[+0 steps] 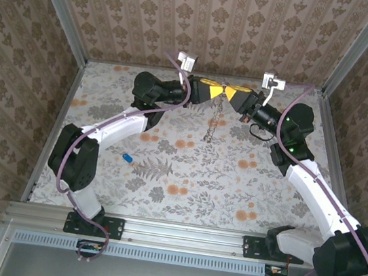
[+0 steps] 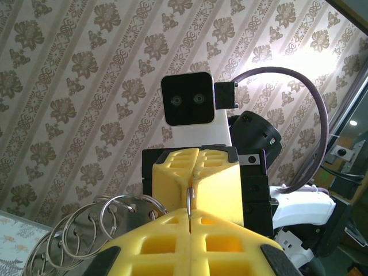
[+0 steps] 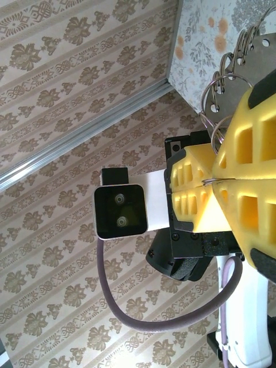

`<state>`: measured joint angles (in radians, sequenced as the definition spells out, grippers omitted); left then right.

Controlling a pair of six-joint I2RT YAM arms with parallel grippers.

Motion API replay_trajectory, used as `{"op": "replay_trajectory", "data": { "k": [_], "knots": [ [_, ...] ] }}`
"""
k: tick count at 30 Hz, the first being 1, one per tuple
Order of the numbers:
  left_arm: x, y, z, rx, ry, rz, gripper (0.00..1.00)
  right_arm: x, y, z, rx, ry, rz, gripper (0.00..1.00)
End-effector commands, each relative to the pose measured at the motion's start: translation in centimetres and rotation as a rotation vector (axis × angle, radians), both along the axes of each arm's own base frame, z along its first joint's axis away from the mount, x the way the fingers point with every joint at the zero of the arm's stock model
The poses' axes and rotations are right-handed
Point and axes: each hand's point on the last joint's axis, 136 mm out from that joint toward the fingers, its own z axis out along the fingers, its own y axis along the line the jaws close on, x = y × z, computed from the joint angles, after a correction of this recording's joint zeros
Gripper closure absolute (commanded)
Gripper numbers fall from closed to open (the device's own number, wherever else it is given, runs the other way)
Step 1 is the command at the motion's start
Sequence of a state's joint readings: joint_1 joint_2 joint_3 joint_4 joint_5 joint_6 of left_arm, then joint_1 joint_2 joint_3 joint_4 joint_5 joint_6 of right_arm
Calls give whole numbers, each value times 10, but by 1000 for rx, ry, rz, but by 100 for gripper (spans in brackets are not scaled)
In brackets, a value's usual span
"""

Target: Put the keys on the keyring

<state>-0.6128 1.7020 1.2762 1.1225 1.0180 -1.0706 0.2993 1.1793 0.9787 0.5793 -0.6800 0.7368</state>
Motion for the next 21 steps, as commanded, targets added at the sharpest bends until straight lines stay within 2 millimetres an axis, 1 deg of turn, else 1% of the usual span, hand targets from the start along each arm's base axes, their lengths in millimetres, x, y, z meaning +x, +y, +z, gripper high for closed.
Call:
{"op": "replay_trajectory", "data": {
  "k": [1, 4, 5, 7, 8, 10, 12, 14, 16, 18, 21],
  "knots": [
    [-10, -1, 9, -31, -66, 7, 100, -6, 0, 4, 2, -12, 0, 100],
    [-9, -2, 4, 1, -77, 20, 100, -3, -2, 2, -3, 7, -17, 100],
    [-8, -3, 1, 18, -78, 25, 100, -3, -3, 1, -4, 13, -23, 96],
    [-8, -3, -4, 47, -88, 37, 100, -3, -4, 1, -5, 19, -33, 93],
    [-8, -3, -5, 63, -92, 43, 100, -3, -6, 1, -6, 25, -41, 88],
    [-9, -3, -9, 95, -102, 52, 100, -2, -8, 0, -8, 35, -52, 75],
    [-10, -1, -12, 122, -122, 63, 100, -2, -11, 2, -8, 42, -67, 66],
    [-9, 1, -16, 160, -135, 77, 100, -2, -15, 2, -13, 59, -87, 54],
    [-9, 4, -21, 200, -149, 85, 100, -3, -21, 3, -16, 69, -115, 45],
    [-10, 8, -26, 245, -163, 95, 100, -4, -29, 2, -19, 83, -146, 41],
    [-13, 14, -34, 319, -200, 111, 100, -5, -41, -2, -19, 113, -193, 38]
  ]
}}
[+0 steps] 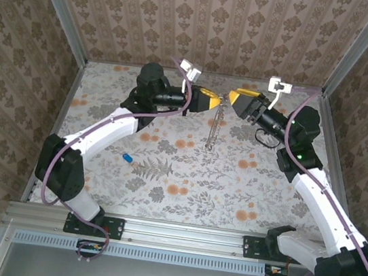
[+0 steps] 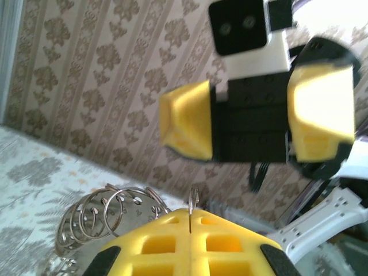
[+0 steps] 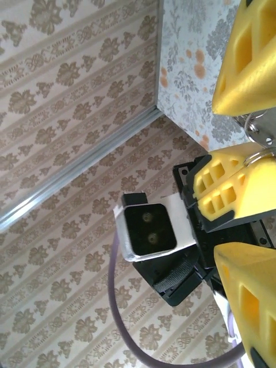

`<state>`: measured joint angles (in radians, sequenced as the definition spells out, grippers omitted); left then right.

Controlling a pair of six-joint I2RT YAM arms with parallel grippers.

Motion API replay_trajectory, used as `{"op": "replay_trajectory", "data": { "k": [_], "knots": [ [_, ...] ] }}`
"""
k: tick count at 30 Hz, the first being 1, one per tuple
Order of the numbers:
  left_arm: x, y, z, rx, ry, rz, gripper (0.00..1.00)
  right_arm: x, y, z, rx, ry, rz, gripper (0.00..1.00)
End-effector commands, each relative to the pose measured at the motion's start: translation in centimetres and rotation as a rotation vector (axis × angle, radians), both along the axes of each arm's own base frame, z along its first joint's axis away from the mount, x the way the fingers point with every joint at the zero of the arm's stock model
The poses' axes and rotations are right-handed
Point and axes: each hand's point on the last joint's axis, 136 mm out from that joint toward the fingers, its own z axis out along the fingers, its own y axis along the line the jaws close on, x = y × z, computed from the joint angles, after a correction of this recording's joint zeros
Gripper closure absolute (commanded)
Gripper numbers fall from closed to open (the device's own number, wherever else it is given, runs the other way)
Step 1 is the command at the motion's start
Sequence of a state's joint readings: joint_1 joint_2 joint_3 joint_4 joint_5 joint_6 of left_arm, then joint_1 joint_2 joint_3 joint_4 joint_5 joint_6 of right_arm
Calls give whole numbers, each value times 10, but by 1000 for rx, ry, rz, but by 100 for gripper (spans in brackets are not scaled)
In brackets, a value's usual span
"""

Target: Put the keys on the keyring

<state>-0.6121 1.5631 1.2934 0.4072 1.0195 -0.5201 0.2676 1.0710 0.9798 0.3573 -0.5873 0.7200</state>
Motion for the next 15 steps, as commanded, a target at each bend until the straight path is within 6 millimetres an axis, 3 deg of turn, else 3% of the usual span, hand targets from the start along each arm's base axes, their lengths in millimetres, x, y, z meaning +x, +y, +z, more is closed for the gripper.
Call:
{"op": "replay_trajectory", "data": {
  "k": [1, 7, 15],
  "knots": [
    [-12, 14, 10, 70, -125, 14, 100, -3, -18, 3, 1, 19, -83, 37],
    [-9, 26, 10, 105, -149, 51, 100, -8, -29, -12, -8, 85, -120, 36],
    [-7, 38, 10, 173, -213, 102, 100, -18, -32, -65, -66, 227, -126, 34]
  ]
}}
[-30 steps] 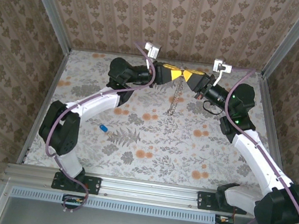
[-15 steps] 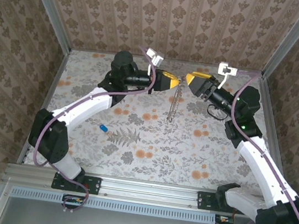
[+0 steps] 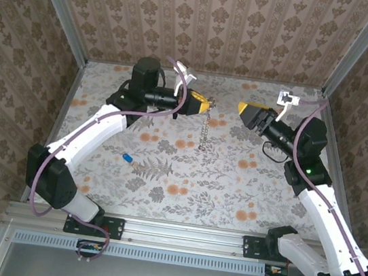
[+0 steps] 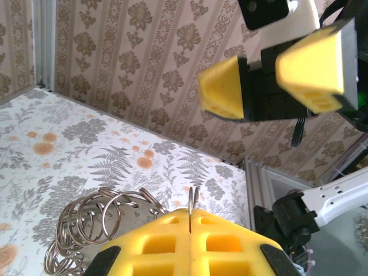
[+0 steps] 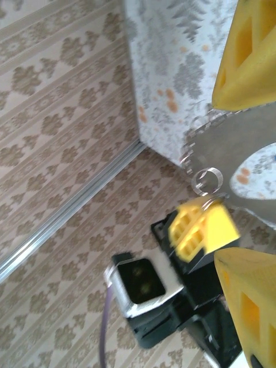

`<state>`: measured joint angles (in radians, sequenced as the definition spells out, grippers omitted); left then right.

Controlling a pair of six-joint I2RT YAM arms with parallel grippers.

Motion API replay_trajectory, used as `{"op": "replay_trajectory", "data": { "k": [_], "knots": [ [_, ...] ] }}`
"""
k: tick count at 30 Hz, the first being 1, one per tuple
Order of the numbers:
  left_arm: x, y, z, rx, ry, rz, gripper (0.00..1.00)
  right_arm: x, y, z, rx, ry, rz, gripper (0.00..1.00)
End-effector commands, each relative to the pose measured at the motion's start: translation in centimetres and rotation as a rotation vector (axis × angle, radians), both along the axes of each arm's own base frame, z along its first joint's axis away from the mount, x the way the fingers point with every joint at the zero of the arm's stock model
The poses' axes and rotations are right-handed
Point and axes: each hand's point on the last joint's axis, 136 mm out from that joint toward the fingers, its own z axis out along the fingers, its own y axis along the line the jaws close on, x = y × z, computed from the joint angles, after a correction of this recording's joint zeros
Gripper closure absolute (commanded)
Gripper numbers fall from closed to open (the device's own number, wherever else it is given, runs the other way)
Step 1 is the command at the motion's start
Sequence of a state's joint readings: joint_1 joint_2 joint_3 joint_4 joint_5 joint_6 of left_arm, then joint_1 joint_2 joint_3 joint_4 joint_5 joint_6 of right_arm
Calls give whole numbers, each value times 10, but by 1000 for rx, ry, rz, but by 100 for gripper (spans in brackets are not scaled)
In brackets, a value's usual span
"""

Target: Put the keys on the keyring

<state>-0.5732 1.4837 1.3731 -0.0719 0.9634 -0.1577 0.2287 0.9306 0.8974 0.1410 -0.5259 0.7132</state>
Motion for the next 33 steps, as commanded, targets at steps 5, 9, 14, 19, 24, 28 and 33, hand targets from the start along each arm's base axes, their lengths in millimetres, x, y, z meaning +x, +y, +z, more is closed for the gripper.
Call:
{"op": "replay_trajectory", "data": {
  "k": [5, 9, 14, 19, 24, 28, 33],
  "knots": [
    [6, 22, 24, 37, -164, 107, 100, -11, -3, -78, -49, 206, -12, 34],
    [19, 32, 23, 58, -192, 200, 100, -21, 12, -124, -76, 294, 9, 34],
    [35, 47, 31, 68, -239, 321, 100, -40, 52, -181, -183, 373, 63, 34],
    [57, 71, 41, 60, -251, 468, 100, -55, 94, -214, -345, 387, 124, 34],
    [83, 111, 50, 30, -232, 617, 100, -64, 142, -230, -520, 362, 205, 37],
    [104, 148, 53, 1, -197, 735, 100, -67, 186, -243, -648, 323, 273, 38],
    [120, 186, 58, -29, -160, 817, 100, -62, 235, -262, -804, 274, 353, 41]
  ]
}}
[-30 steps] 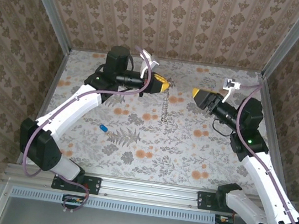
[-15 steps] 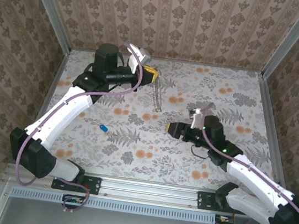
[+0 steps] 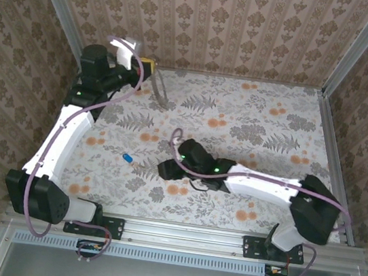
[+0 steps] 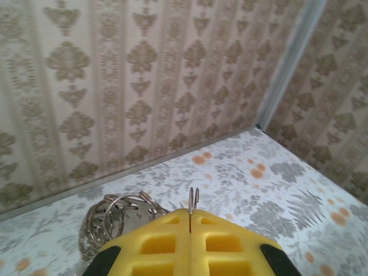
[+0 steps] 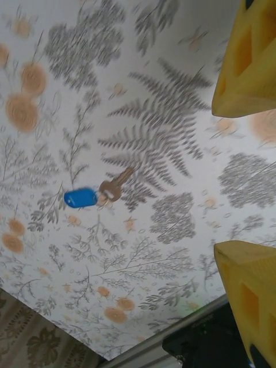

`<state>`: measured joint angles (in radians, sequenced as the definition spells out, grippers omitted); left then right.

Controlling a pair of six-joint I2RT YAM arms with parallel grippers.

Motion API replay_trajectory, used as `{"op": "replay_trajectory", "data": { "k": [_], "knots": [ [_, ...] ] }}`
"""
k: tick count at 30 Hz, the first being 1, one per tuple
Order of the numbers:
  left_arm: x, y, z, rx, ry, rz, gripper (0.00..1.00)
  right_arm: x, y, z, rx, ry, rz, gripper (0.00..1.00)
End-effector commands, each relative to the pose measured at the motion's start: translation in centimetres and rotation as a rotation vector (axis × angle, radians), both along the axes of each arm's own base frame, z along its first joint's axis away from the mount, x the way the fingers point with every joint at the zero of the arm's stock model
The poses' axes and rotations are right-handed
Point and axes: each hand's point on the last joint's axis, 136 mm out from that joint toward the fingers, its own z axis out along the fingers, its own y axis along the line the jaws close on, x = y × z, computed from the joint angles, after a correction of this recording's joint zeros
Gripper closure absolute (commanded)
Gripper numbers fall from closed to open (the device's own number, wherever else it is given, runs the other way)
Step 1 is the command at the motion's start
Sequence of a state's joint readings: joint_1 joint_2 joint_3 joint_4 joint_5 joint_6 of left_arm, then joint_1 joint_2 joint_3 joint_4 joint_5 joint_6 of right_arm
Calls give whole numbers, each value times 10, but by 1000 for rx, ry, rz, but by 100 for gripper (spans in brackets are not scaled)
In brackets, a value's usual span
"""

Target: Put the keys on the keyring

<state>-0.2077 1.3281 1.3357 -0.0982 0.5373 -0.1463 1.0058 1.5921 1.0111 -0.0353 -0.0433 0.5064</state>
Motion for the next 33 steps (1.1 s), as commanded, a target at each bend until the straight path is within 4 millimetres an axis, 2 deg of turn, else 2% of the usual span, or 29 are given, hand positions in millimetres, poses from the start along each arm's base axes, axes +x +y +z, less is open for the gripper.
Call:
{"op": "replay_trajectory", "data": {
  "k": [1, 6, 14, 19, 24, 33],
  "knots": [
    [0, 21, 30, -75, -61, 43, 100, 8, 17, -19, -147, -66, 66, 42],
    [5, 50, 36, -102, -50, 87, 100, 16, 53, -42, -229, -91, 173, 49],
    [10, 89, 36, -163, -38, 169, 100, 26, 87, -63, -308, -102, 276, 49],
    [7, 96, 38, -172, -37, 161, 100, 28, 101, -75, -355, -106, 322, 50],
    [6, 106, 43, -184, -41, 175, 100, 30, 115, -85, -389, -112, 360, 55],
    [1, 121, 47, -193, -40, 194, 100, 27, 138, -99, -423, -126, 413, 56]
  ]
}}
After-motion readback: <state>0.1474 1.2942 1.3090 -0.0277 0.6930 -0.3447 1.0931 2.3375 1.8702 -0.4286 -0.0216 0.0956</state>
